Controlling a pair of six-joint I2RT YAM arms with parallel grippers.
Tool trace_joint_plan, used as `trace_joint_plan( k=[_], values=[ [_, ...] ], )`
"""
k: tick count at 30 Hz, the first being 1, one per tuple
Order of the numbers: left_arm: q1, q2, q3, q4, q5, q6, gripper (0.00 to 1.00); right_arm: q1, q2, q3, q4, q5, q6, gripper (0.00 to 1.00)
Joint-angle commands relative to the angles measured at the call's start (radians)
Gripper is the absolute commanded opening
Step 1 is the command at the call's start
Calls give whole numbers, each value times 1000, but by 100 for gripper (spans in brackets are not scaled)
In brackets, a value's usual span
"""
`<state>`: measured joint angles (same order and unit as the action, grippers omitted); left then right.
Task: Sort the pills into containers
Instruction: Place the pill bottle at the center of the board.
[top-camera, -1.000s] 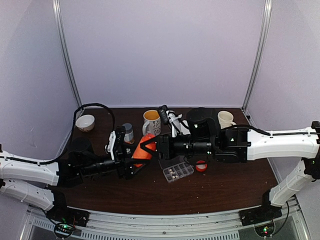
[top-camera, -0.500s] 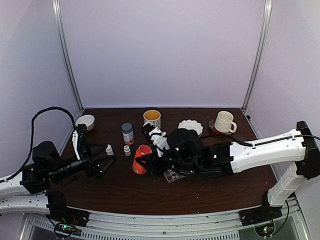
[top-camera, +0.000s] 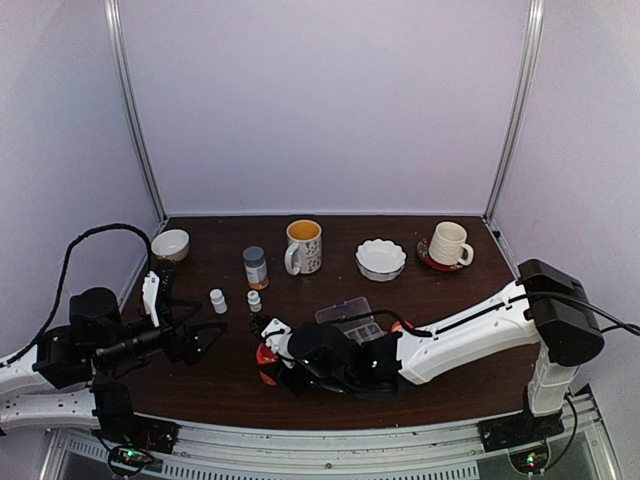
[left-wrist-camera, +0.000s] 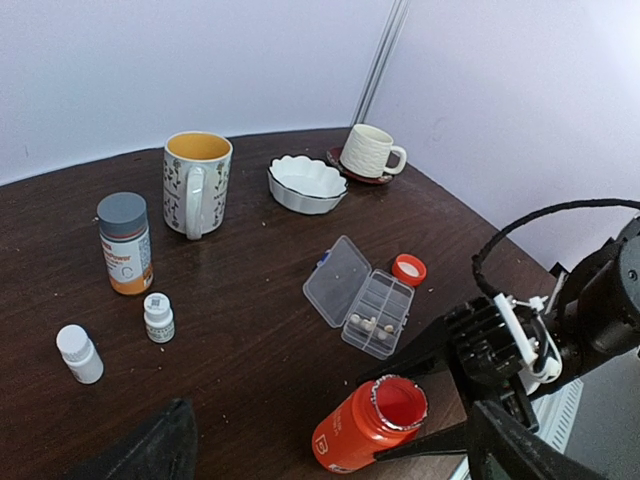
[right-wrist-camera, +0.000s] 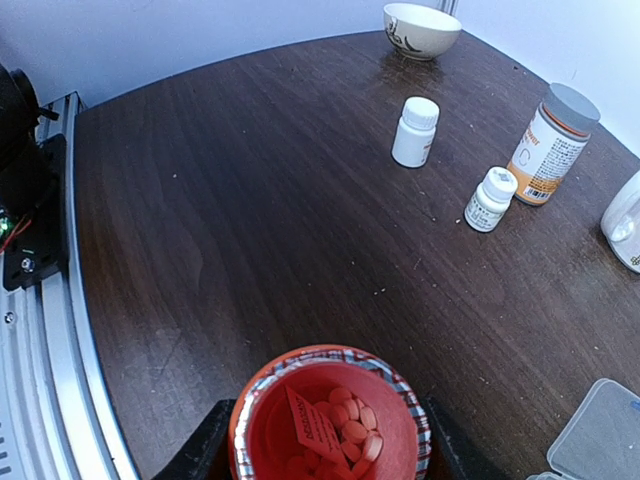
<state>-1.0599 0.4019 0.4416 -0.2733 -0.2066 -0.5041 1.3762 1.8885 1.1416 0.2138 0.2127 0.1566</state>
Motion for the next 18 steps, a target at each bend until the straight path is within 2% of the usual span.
trace_joint_plan(
  k=[1,6,9,12,13,14,18],
  values=[
    [3,-37,27,18,-5,1,97,18,41,24,53,63,-29,40],
    [3,-25,16,32,5,1,96,22,70,11,67,73,-31,44],
    [3,-17,13,36,10,2,96,26,74,5,69,81,-38,60],
    [3,-11,14,37,16,8,96,31,54,-3,67,99,-49,88],
    [3,-9,14,36,17,11,96,30,42,-7,67,101,-53,95],
    [3,-7,14,37,18,12,96,32,27,-9,63,105,-56,99],
    [3,6,21,41,21,13,97,36,-51,-19,19,111,-69,100]
  ],
)
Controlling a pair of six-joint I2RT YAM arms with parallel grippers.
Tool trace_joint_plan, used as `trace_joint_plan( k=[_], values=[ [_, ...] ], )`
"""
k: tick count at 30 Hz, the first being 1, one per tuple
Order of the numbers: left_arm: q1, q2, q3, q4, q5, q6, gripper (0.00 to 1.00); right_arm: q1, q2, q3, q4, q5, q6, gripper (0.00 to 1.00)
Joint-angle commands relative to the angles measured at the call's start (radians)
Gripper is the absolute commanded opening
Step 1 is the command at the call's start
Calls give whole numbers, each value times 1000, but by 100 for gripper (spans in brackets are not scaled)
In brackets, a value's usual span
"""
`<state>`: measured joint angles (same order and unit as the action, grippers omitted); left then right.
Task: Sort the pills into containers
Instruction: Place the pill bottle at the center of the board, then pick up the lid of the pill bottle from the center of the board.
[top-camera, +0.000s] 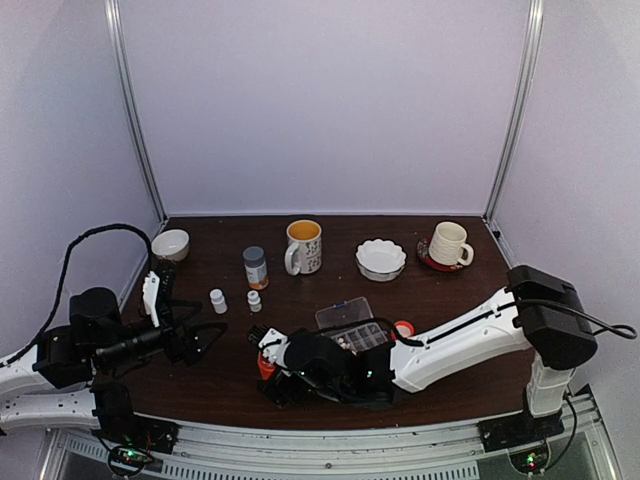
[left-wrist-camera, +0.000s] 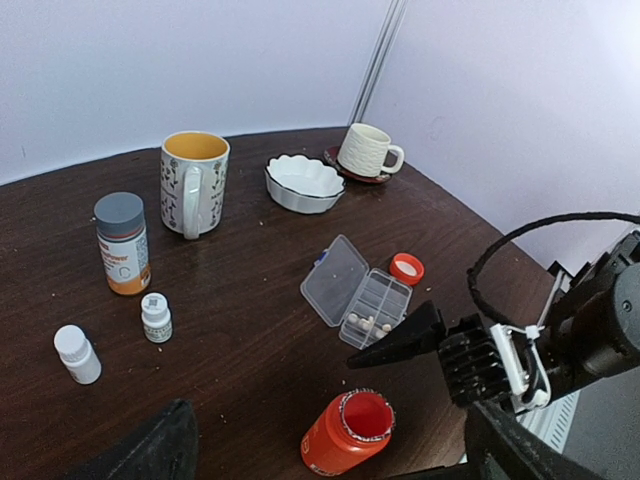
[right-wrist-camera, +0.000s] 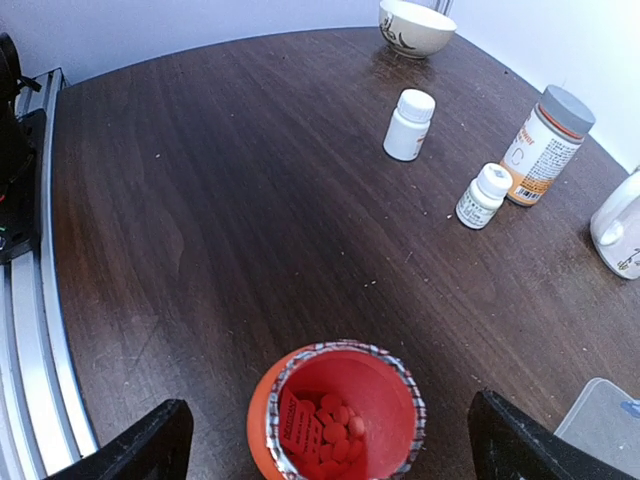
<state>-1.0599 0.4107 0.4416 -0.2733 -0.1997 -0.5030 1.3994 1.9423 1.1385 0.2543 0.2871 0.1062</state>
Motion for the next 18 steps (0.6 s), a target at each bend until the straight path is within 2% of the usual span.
trace_joint_plan(
  k=[1,10,18],
  values=[
    [3,0,24,40,14,12,97,19,-135,-22,-40,46,-23,100],
    [3,80,62,1,-5,-16,98,37,-390,-118,-243,166,-5,100],
    [3,172,110,-23,-9,-44,98,32,-574,-152,-455,278,110,100]
  ],
)
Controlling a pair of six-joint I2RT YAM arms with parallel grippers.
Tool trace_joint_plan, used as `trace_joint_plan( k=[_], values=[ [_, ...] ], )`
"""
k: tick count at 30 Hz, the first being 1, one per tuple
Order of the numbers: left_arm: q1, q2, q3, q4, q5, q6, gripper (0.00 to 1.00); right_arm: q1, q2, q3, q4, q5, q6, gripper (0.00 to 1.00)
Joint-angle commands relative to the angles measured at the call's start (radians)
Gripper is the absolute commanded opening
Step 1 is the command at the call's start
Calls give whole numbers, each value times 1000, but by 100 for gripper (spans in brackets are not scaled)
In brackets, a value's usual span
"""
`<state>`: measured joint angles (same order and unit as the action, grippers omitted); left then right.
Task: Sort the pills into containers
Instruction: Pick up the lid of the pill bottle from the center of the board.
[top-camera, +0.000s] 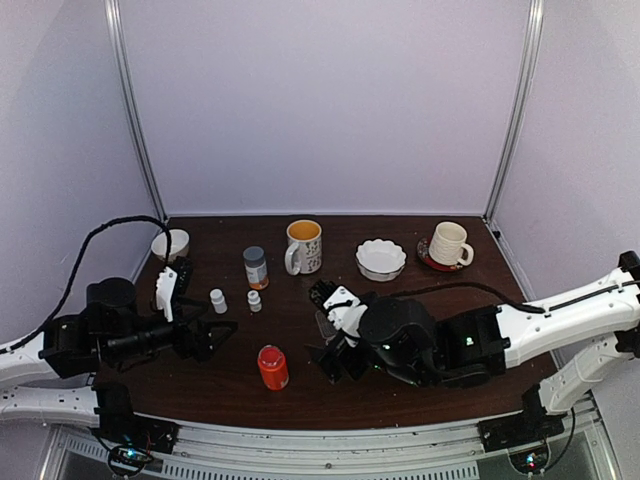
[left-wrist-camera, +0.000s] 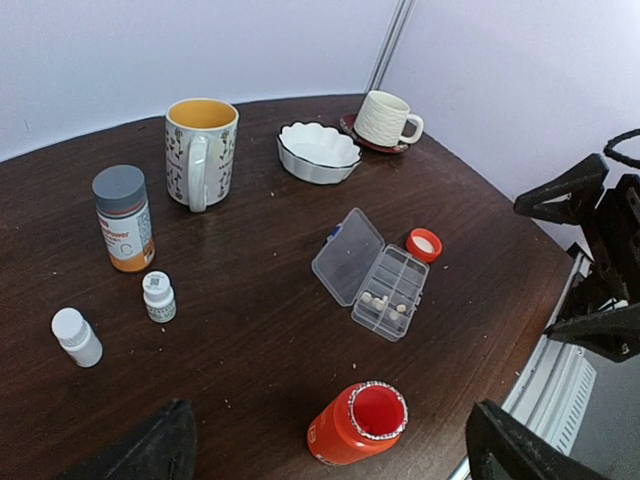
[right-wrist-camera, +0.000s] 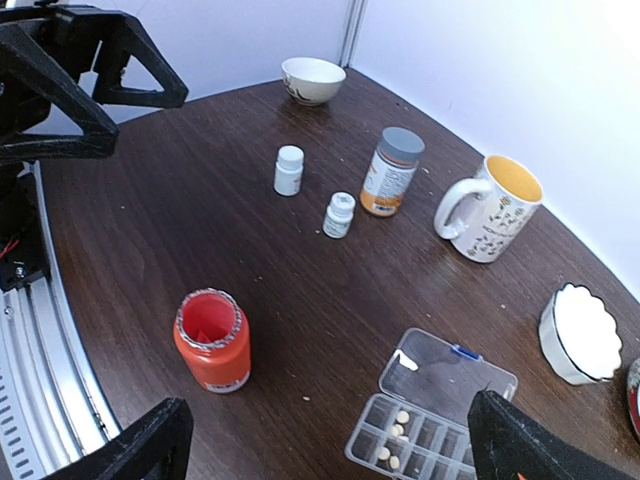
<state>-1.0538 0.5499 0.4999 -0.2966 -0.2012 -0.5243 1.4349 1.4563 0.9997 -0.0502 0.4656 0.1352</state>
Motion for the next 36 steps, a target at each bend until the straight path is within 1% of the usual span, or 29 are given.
trace_joint_plan(
  k=[1,2,4,6,8,11,13,16,19,20,21,22,25,28,31,33,36],
  values=[
    [-3,45,60,-6,-9,-24,97,-7,-112,-24,-167,114,108,100],
    [-3,60,72,-18,-18,-33,97,-10,-136,-36,-191,137,146,100],
    [-2,87,103,-59,-52,-84,98,-39,-172,-47,-289,187,251,100],
    [-3,115,129,-80,-48,-117,98,-109,-201,-39,-415,116,341,100],
    [-3,141,142,-69,-24,-114,98,-193,-241,-63,-490,29,408,100],
    [-3,172,143,-6,21,-44,98,-279,-316,-143,-520,-34,439,99],
    [-3,195,154,19,45,-19,98,-351,-353,-192,-531,-107,437,96],
    [-3,238,196,8,38,-11,98,-487,-363,-234,-523,-265,412,90],
    [-3,280,229,-5,28,-12,98,-561,-324,-222,-517,-353,369,87],
    [-2,293,235,-7,28,-13,98,-580,-300,-203,-519,-366,354,90],
    [-2,305,241,-6,30,-15,97,-598,-268,-182,-528,-383,337,96],
    [-3,314,248,-8,35,-17,97,-611,-231,-156,-542,-398,323,99],
    [-3,337,264,-13,48,-16,98,-620,-104,-81,-581,-387,291,100],
    [-3,343,274,-20,42,-12,98,-620,-14,-44,-571,-403,271,95],
    [-3,335,280,-32,32,-3,97,-626,41,-22,-561,-401,261,91],
    [-2,326,278,-32,22,4,98,-639,74,-15,-546,-415,252,86],
    [-3,315,272,-31,16,17,97,-665,126,-7,-524,-445,250,81]
  ],
)
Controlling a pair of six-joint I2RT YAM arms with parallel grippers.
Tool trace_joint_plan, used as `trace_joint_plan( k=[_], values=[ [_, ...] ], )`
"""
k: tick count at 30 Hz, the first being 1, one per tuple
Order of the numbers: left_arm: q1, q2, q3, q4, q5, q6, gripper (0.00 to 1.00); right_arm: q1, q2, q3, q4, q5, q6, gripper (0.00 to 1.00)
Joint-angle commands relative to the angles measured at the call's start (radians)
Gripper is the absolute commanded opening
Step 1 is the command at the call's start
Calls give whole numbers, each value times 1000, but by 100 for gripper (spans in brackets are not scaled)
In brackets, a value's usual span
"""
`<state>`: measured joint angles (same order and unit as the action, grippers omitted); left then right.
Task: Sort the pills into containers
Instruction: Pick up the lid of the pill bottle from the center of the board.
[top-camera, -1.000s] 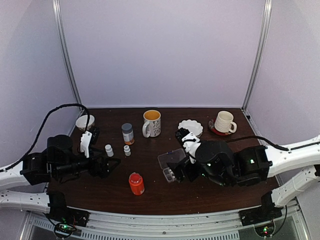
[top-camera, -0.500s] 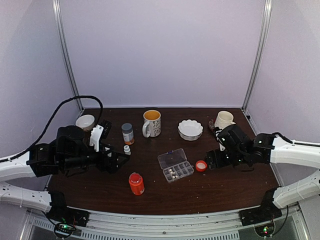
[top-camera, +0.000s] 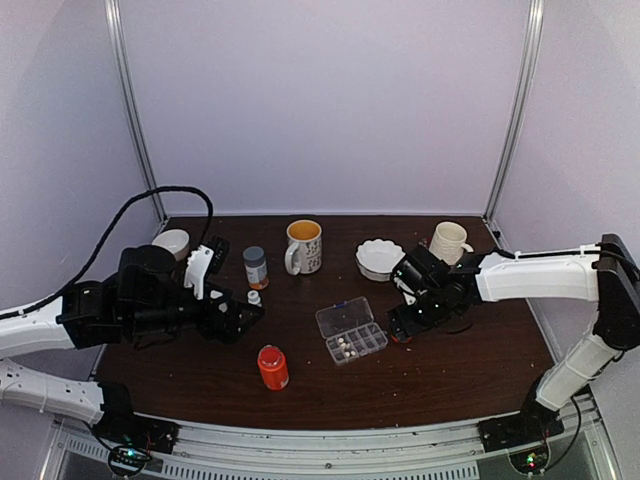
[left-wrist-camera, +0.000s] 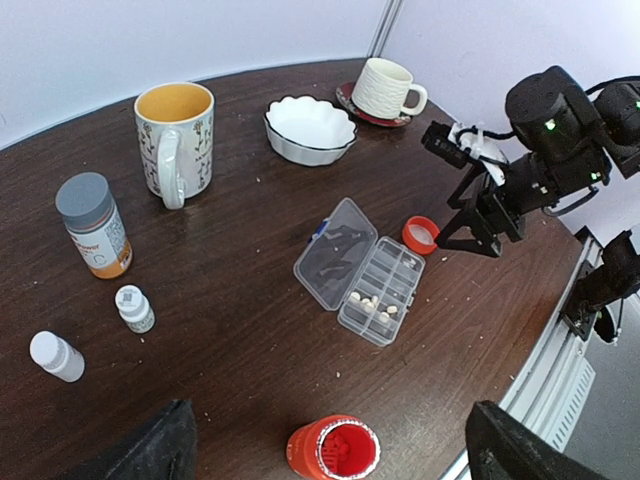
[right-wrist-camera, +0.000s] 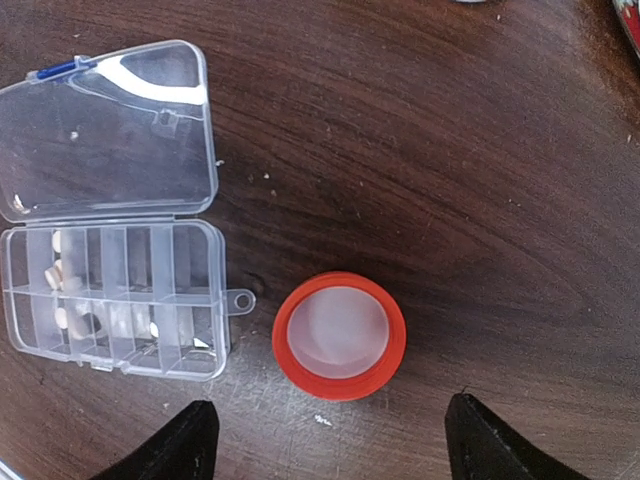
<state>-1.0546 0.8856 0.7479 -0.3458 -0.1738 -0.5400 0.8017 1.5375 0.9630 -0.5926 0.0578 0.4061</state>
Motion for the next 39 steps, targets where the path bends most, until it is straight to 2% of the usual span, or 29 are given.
trace_joint_plan(
  k=[1,11,13,16,21,22,24,26,29,33,36,39],
  values=[
    [-2,-20,23,20,-12,37,97,-35,59,33,23,-42,-21,79],
    [-2,-26,1,25,-8,47,97,-50,172,70,33,-41,-35,79],
    [-2,-28,-3,27,-10,49,97,-54,187,78,25,-22,-42,74],
    [-1,-32,-11,35,-11,46,97,-63,205,79,32,-31,-54,61],
    [-2,-29,-22,45,-8,41,97,-71,206,74,41,-36,-71,57],
    [-2,-27,-22,48,-7,41,97,-71,201,76,41,-40,-75,53],
    [-2,-21,-20,52,4,45,97,-74,173,75,45,-53,-86,50],
    [-2,-13,-14,67,28,63,97,-73,98,66,57,-67,-100,51],
    [-2,-7,-7,140,120,161,97,-72,-27,56,77,-129,-105,50],
    [-2,13,35,244,166,292,96,-69,-198,64,125,-308,-65,49],
    [-10,29,64,350,204,428,96,-57,-314,63,232,-457,24,47],
    [-19,29,51,505,241,608,96,-14,-411,37,438,-547,166,46]
  ],
)
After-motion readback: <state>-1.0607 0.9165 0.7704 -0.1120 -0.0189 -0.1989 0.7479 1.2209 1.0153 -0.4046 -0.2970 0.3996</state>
